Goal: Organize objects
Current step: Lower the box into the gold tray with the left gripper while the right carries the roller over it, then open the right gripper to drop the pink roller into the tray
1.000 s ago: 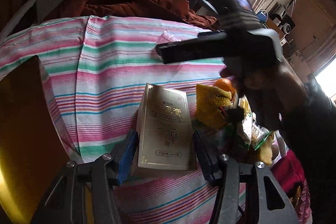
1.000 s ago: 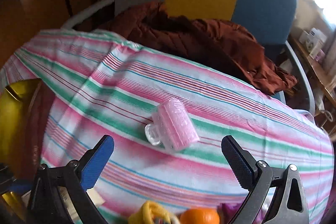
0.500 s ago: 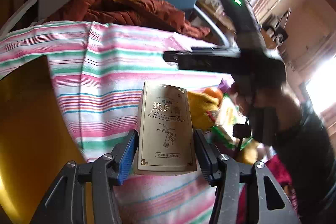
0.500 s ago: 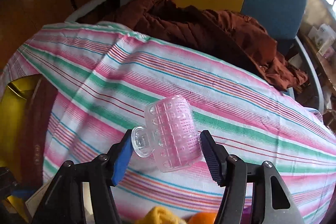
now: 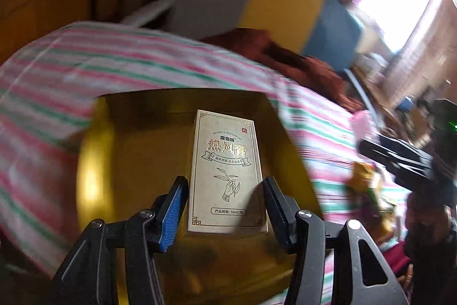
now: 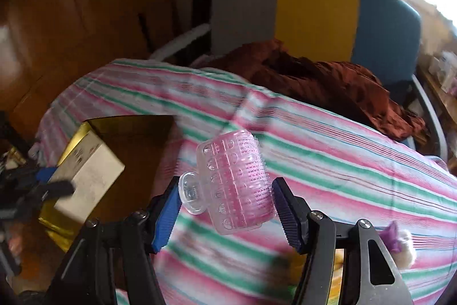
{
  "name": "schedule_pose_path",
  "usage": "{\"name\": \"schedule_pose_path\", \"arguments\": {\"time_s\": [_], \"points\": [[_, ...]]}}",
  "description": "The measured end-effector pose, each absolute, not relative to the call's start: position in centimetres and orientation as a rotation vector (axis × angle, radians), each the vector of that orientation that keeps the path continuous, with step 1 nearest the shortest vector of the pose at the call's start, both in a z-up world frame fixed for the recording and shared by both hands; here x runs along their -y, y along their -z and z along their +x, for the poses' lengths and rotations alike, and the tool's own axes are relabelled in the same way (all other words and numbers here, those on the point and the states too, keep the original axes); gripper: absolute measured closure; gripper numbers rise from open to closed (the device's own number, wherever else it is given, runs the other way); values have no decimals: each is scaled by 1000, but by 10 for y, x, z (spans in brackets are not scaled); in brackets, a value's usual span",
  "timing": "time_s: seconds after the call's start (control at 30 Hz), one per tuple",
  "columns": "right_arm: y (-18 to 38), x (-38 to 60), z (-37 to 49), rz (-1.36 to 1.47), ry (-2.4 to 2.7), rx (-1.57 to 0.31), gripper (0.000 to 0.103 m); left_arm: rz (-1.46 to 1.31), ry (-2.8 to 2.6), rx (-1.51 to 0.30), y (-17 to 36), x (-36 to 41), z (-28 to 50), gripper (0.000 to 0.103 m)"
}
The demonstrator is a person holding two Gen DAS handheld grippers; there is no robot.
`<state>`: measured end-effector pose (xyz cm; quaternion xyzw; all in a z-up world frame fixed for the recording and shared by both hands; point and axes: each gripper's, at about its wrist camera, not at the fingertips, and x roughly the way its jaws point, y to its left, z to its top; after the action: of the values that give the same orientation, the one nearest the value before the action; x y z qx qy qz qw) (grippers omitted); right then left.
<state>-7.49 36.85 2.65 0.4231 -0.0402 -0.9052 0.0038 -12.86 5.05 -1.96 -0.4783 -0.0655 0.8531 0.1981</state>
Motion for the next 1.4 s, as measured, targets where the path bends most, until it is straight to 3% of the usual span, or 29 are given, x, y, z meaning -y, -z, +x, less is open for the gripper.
{"name": "schedule_pose_path", "arguments": {"time_s": [0.37,0.43,0.5,0.57,0.9,1.4], "points": [[-5,-255,-143,1382,2757,-40,39,-1454,-2412,253,58,24,-90,48],[2,-249,-160,1401,2775,-31,36,-1462,-2413,264,63,28,-85,49],[10,-245,-173,1435,2784,-6,21,-1445,-2406,280,63,33,-79,48],[11,-247,-178,1441,2805,-1,21,-1437,-2418,255,63,32,-73,48],[9,-238,-119,1371,2861,-11,0,-1331,-2629,130,39,27,-54,42],[3,-196,-39,1197,2951,-31,0,-1127,-2817,5,5,17,-27,41]]}}
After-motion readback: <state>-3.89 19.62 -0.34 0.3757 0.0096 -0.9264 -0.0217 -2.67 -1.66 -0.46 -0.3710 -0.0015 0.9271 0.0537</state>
